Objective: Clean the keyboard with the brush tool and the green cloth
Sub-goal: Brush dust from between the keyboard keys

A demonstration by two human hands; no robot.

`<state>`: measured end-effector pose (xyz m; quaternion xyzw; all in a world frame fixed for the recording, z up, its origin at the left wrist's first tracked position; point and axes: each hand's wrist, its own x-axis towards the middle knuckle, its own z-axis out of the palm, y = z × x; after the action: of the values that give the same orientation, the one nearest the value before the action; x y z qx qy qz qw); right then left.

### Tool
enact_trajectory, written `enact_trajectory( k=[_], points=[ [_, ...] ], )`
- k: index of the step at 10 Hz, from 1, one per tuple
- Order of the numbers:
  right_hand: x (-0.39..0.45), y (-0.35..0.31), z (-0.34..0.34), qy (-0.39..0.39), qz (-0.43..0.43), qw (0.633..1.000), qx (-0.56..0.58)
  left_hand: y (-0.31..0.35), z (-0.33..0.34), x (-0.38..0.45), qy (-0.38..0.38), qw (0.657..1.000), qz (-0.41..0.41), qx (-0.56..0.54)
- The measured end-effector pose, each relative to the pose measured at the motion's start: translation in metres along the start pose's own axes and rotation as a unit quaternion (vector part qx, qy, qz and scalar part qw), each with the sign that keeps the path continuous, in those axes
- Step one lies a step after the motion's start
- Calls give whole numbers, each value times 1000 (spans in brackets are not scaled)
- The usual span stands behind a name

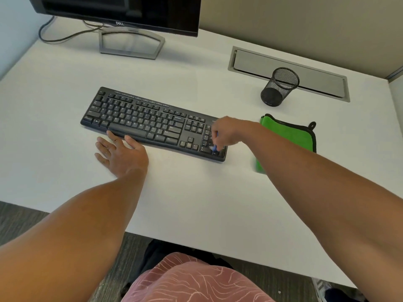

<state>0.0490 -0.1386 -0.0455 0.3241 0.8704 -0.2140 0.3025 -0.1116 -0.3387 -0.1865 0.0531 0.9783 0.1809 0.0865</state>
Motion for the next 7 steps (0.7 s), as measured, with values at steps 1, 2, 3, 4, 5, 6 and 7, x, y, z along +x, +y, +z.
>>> enact_trajectory(
  k=[1, 2, 3, 4, 5, 6, 7],
  points=[
    [-6, 9, 0, -61, 21, 997, 36, -1, 0, 1, 4, 1000, 1, -1],
    [-6, 12, 0, 49, -10, 994, 98, -1, 1, 0, 3, 1000, 2, 1],
    [-2, 9, 2, 139, -6, 984, 108, -1, 0, 0, 4, 1000, 3, 2],
    [-6, 8, 2, 22, 12, 996, 91, 0, 0, -1, 5, 1000, 4, 0],
    [-10, 13, -1, -23, 1, 987, 161, -1, -1, -1, 4, 1000, 4, -1],
    [-3, 19, -4, 115, 35, 977, 175, -1, 0, -1, 8, 1000, 4, -1],
    [-1, 21, -2, 127, 55, 985, 104, -2, 1, 1, 8, 1000, 3, -3]
  ],
)
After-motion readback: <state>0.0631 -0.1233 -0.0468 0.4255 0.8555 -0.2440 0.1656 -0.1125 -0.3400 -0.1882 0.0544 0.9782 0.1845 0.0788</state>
